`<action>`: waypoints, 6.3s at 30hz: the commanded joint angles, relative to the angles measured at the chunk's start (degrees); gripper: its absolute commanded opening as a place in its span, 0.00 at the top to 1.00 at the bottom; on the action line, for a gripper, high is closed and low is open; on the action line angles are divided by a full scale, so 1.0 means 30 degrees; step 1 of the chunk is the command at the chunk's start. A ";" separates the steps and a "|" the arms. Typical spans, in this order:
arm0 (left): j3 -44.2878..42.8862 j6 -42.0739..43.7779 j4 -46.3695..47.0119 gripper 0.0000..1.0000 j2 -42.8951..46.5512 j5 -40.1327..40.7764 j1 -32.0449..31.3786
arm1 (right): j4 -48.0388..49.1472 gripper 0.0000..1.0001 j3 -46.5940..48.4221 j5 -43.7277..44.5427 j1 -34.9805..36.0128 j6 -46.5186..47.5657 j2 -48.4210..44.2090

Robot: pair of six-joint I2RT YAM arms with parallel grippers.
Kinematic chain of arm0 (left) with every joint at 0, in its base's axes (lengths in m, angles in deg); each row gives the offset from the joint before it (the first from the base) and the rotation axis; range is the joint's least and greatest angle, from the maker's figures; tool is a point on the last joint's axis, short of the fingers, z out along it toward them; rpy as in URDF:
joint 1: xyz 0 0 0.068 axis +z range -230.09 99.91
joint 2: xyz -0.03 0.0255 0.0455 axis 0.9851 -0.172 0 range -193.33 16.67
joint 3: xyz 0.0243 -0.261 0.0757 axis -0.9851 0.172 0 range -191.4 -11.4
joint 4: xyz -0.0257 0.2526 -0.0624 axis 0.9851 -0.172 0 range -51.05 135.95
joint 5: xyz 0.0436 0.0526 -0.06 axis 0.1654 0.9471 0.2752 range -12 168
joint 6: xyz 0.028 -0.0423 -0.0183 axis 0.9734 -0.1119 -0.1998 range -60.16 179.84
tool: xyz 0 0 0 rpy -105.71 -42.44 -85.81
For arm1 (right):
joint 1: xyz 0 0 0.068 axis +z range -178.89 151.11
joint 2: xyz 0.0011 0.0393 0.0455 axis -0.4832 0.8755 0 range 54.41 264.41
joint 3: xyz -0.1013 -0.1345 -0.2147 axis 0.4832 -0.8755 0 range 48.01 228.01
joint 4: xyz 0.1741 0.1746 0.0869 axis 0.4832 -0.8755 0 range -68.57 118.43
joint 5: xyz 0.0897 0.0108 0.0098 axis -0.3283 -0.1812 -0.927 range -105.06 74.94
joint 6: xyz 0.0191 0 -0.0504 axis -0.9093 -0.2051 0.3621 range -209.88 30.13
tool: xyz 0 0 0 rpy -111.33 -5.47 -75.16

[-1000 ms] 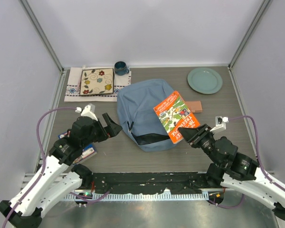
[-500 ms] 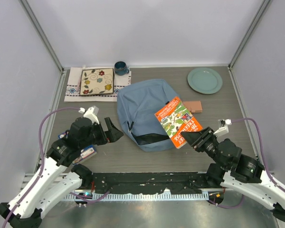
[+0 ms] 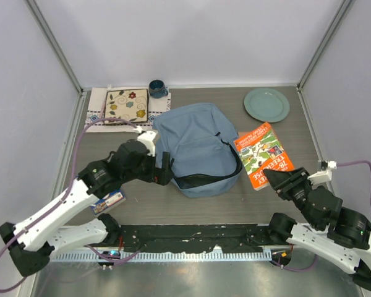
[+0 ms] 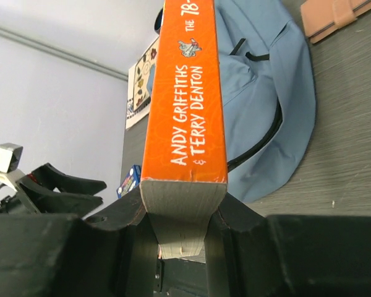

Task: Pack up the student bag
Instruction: Place the book in the student bag.

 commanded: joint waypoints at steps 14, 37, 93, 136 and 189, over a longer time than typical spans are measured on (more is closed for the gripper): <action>-0.5352 0.8631 0.2848 0.01 -0.8190 0.2354 -0.6110 | -0.1026 0.99 0.0236 0.1273 -0.0055 -0.2096 -0.1738; -0.7288 1.0538 0.3492 0.13 -1.3259 0.2706 -0.6815 | -0.2227 0.99 0.0266 0.1155 -0.0055 -0.3062 -0.2822; -0.4301 -0.1474 1.0317 1.00 -0.6964 0.1974 -0.2537 | 1.4961 0.99 -0.9223 -0.3534 -0.0055 -0.9744 0.2361; -0.1957 -0.0594 0.9703 1.00 -0.5587 0.1563 -0.2479 | 2.0658 0.21 -0.8347 -1.0654 -0.5943 -0.4938 1.7694; -0.0786 -0.1884 1.0173 0.31 -0.8018 -0.5755 -0.2478 | 0.7240 0.27 -0.5832 -0.5292 -0.5533 -0.0924 -0.0413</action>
